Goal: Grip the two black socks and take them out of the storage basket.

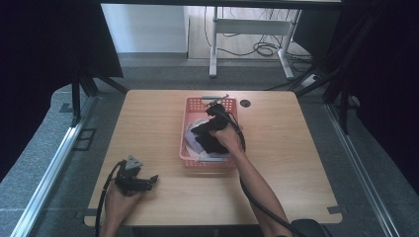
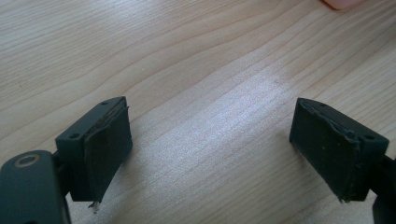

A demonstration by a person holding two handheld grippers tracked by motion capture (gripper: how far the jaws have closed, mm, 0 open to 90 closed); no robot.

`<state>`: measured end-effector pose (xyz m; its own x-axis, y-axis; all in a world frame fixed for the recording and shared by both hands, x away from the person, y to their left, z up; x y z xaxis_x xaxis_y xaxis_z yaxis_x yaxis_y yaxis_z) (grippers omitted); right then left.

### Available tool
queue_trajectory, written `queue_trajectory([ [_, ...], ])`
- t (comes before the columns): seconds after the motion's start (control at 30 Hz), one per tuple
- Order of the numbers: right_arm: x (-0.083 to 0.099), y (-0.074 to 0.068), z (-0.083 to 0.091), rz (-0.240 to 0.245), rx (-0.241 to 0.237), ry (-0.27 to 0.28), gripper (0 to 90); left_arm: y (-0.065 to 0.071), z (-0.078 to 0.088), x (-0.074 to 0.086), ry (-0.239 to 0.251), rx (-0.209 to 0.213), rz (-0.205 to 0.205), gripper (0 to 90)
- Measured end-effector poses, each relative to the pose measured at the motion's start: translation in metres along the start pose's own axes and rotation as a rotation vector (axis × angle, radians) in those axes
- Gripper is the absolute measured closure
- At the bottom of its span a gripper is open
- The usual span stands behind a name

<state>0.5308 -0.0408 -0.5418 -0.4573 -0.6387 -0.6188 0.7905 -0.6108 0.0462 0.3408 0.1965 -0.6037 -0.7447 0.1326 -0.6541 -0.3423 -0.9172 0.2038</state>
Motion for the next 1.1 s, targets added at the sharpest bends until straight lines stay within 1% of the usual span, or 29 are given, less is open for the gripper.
queue_trajectory([
  [0.1, 0.003, -0.001, -0.007, -0.008, -0.007, -0.022, 45.4, 0.000, 0.000, 0.000, 0.000, -0.001, 0.000, 12.6],
  [0.17, 0.007, -0.001, -0.012, 0.003, 0.002, -0.053, 46.3, 0.000, 0.000, 0.000, 0.000, -0.001, 0.000, 12.6],
  [0.23, 0.009, -0.002, -0.016, 0.006, -0.008, -0.064, 50.2, 0.000, 0.000, 0.000, 0.000, 0.000, 0.000, 12.6],
  [0.27, 0.010, -0.002, -0.017, 0.006, -0.009, -0.067, 53.4, 0.000, 0.000, 0.000, 0.000, -0.001, 0.000, 12.6],
  [0.3, 0.012, -0.002, -0.017, 0.018, -0.007, -0.076, 59.1, 0.000, 0.000, 0.000, 0.000, 0.000, 0.000, 12.6],
  [0.4, 0.014, -0.003, -0.017, 0.036, -0.007, -0.073, 76.5, 0.000, 0.000, 0.000, 0.000, 0.000, 0.000, 12.6],
  [0.47, 0.014, -0.004, -0.015, 0.046, 0.002, -0.070, 83.4, 0.000, 0.000, 0.000, 0.000, 0.000, 0.000, 12.6],
  [0.5, 0.014, -0.004, -0.014, 0.051, 0.008, -0.074, 84.6, 0.000, 0.000, 0.000, 0.000, -0.001, 0.000, 12.6],
  [0.57, 0.012, -0.004, -0.011, 0.046, 0.016, -0.067, 86.0, 0.000, 0.000, 0.000, 0.000, 0.000, 0.000, 12.6],
  [0.67, 0.006, -0.003, -0.001, 0.043, 0.028, -0.033, 86.5, 0.000, 0.000, 0.000, 0.000, -0.001, -0.001, 12.6],
  [0.7, 0.006, -0.003, -0.001, 0.043, 0.028, -0.033, 86.5, 0.000, 0.000, 0.000, 0.000, -0.001, -0.001, 12.6],
  [0.73, 0.004, -0.003, 0.003, 0.042, 0.032, -0.018, 86.5, 0.000, 0.000, 0.000, 0.000, -0.001, -0.001, 12.6],
  [0.77, -0.001, -0.002, 0.012, 0.040, 0.035, 0.007, 86.5, 0.000, 0.000, 0.000, 0.000, -0.001, -0.001, 12.6],
  [0.8, -0.004, -0.002, 0.017, 0.041, 0.034, 0.017, 86.5, 0.000, 0.000, 0.000, 0.002, -0.001, -0.001, 12.6],
  [0.9, -0.010, -0.002, 0.030, 0.058, 0.033, 0.049, 86.5, 0.000, 0.000, 0.000, 0.000, 0.000, -0.001, 12.6],
  [0.93, -0.012, -0.003, 0.034, 0.065, 0.023, 0.062, 86.5, 0.000, 0.000, 0.000, 0.000, -0.001, -0.001, 12.6],
  [1.0, -0.015, -0.004, 0.042, 0.076, 0.024, 0.076, 86.5, 0.000, 0.000, 0.000, 0.001, -0.001, -0.001, 12.6],
  [1.03, -0.015, -0.004, 0.042, 0.076, 0.024, 0.076, 86.5, 0.000, 0.000, 0.000, 0.001, -0.001, -0.001, 12.6],
  [1.1, -0.017, -0.005, 0.050, 0.078, 0.026, 0.094, 86.5, 0.000, 0.000, 0.000, 0.000, -0.001, 0.000, 12.6],
])
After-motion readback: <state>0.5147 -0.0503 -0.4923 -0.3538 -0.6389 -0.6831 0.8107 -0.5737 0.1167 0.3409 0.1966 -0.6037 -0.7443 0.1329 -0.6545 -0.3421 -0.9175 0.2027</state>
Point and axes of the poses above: each handheld gripper's, and its own axes: z roughly backward along the jaws, x roughly out of its underside, y roughly to its right, the point moved 8 cm from there along -z, roughly forward along the jaws, and after that the axes turned 15 degrees about z, right-handed, at the moved point
